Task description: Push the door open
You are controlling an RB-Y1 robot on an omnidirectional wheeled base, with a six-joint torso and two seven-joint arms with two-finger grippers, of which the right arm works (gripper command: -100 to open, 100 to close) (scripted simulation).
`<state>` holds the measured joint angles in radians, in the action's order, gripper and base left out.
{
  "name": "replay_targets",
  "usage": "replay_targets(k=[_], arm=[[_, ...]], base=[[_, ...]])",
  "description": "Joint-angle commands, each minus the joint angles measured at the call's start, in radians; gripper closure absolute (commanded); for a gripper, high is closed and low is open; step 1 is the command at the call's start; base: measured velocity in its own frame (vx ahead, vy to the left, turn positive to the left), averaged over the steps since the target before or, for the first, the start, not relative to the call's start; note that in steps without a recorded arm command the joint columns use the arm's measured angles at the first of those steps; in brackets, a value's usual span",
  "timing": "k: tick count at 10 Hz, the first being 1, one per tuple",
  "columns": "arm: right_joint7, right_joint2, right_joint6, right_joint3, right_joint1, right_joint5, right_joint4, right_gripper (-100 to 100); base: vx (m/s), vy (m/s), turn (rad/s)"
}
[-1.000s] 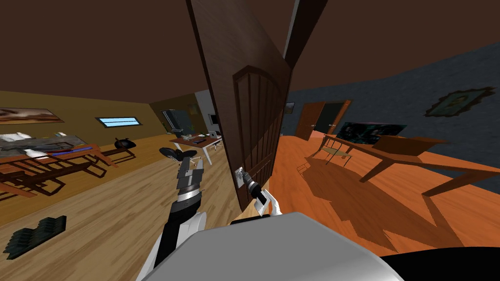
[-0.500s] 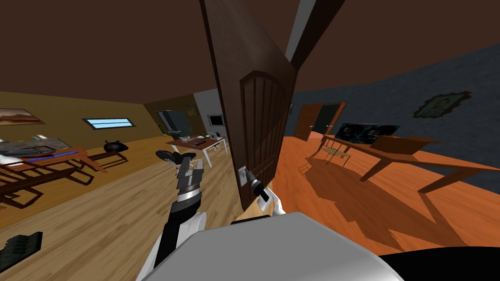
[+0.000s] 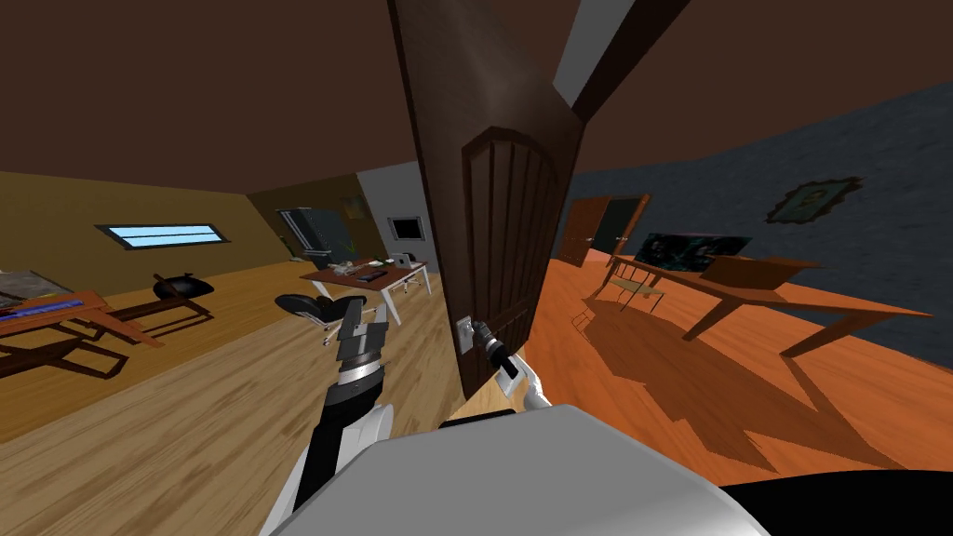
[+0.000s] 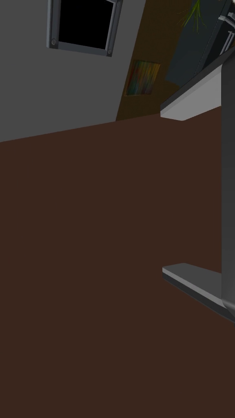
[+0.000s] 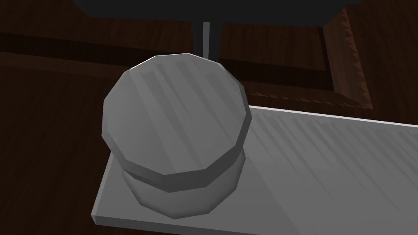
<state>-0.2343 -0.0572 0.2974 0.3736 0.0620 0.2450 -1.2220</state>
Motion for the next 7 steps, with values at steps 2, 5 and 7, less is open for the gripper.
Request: replay_targets(k=[2,5,7], arm=[[-0.01,-0.006,-0.001,0.01,-0.009,-0.001,-0.015,-100],[-0.025,-0.003,-0.003,0.026,-0.023,-0.003,-0.039,-100],[-0.034,0.006,-0.005,0.037,-0.033,-0.005,-0.054,-100]], base=[[-0.136,-0.001,-0.026],[-0.234,-0.077,-0.015],[-0.229,-0.068,-0.02]])
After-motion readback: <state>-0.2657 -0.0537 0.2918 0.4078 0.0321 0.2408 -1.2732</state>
